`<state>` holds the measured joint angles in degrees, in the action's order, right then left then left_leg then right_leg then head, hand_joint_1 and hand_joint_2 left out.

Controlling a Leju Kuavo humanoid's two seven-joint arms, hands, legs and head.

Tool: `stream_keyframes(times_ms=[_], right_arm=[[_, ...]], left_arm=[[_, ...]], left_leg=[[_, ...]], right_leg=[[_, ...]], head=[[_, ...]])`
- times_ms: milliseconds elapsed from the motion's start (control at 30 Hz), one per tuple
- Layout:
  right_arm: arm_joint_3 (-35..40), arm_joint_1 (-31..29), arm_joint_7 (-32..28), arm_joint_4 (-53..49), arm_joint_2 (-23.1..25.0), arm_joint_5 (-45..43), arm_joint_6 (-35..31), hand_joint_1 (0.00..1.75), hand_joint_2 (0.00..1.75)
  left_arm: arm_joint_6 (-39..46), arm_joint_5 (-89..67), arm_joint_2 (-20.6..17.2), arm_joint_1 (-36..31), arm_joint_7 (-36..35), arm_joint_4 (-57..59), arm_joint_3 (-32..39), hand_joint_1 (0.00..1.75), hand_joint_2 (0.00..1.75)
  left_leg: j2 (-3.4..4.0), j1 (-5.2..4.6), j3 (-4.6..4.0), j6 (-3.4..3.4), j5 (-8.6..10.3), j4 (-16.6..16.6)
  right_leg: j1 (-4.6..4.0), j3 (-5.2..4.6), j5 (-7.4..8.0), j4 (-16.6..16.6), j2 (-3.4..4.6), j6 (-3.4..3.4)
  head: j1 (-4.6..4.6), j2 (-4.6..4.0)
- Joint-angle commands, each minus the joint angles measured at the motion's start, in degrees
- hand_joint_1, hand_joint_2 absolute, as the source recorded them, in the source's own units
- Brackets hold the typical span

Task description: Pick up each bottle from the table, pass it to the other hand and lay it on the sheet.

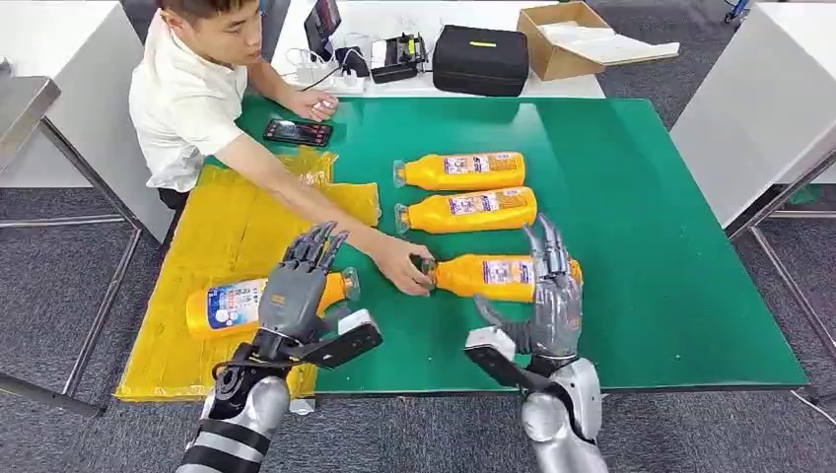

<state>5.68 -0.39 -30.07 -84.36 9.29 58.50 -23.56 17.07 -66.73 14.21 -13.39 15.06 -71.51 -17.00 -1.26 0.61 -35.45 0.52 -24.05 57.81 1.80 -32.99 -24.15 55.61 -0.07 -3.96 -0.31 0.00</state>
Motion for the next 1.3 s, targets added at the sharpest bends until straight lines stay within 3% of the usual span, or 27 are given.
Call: stream_keyframes(times_ms=[33,200,400,500,600,967,1167,1300], right_arm=[[-0.15,-5.61,15.03,16.69,-5.35,17.46,-0.74,0.00,1.75],[0.53,-5.46,20.18,19.98,-7.71,23.65,3.63,0.00,1.75],[3.25,-4.30,21.83,19.90,-8.50,23.36,8.64,0.00,1.75],[5.22,-3.24,23.07,18.79,-9.03,24.28,10.46,0.00,1.75],[7.46,-2.11,26.62,17.22,-10.26,26.20,13.33,0.00,1.75],[7.39,-2.14,26.58,17.15,-10.48,26.19,13.31,0.00,1.75],[13.04,-3.40,38.35,13.28,-14.28,31.50,14.88,0.00,1.75],[12.53,-2.85,40.18,12.00,-13.95,31.50,18.59,0.00,1.75]], left_arm=[[-3.32,9.84,-1.15,6.07,3.66,-11.63,-7.36,0.00,1.75],[-8.26,17.28,-1.40,9.92,5.98,-12.01,-9.25,0.00,1.75],[-9.62,19.54,-0.63,10.72,6.01,-12.13,-8.63,0.00,1.75],[-10.92,20.99,-0.21,11.08,6.01,-12.24,-8.23,0.00,1.75],[-11.00,21.26,0.04,11.71,5.99,-12.46,-7.44,0.00,1.75],[-11.00,21.27,-0.07,11.75,5.97,-12.49,-7.34,0.00,1.75],[-10.92,21.08,0.43,13.04,6.02,-13.60,-6.21,0.00,1.75],[-10.81,21.04,0.62,13.60,6.02,-14.28,-5.75,0.00,1.75]], left_leg=[[0.23,0.07,0.26,0.01,-0.09,-0.02],[0.16,0.04,0.35,0.02,-0.11,-0.09],[0.08,0.02,0.06,0.01,-0.05,-0.03],[0.28,0.08,0.37,0.00,-0.22,0.02],[0.14,0.05,0.17,0.01,-0.12,-0.02],[0.10,0.05,0.15,0.00,-0.10,-0.01],[0.21,0.04,0.23,0.02,-0.16,0.02],[0.13,0.01,0.19,0.04,-0.12,0.02]], right_leg=[[-0.12,0.26,-0.01,-0.11,0.12,0.25],[-0.09,0.37,-0.05,-0.19,0.04,0.22],[-0.04,0.05,-0.01,-0.07,0.05,0.12],[-0.16,0.35,-0.11,-0.06,0.14,0.37],[-0.10,0.15,-0.05,-0.08,0.06,0.20],[-0.09,0.14,-0.04,-0.07,0.02,0.20],[-0.09,0.20,-0.08,-0.05,0.10,0.23],[-0.05,0.19,-0.06,-0.05,0.04,0.19]], head=[[0.00,0.00],[0.02,0.00],[0.00,0.00],[0.00,0.00],[0.00,0.00],[0.00,0.00],[0.00,0.00],[0.00,0.00]])
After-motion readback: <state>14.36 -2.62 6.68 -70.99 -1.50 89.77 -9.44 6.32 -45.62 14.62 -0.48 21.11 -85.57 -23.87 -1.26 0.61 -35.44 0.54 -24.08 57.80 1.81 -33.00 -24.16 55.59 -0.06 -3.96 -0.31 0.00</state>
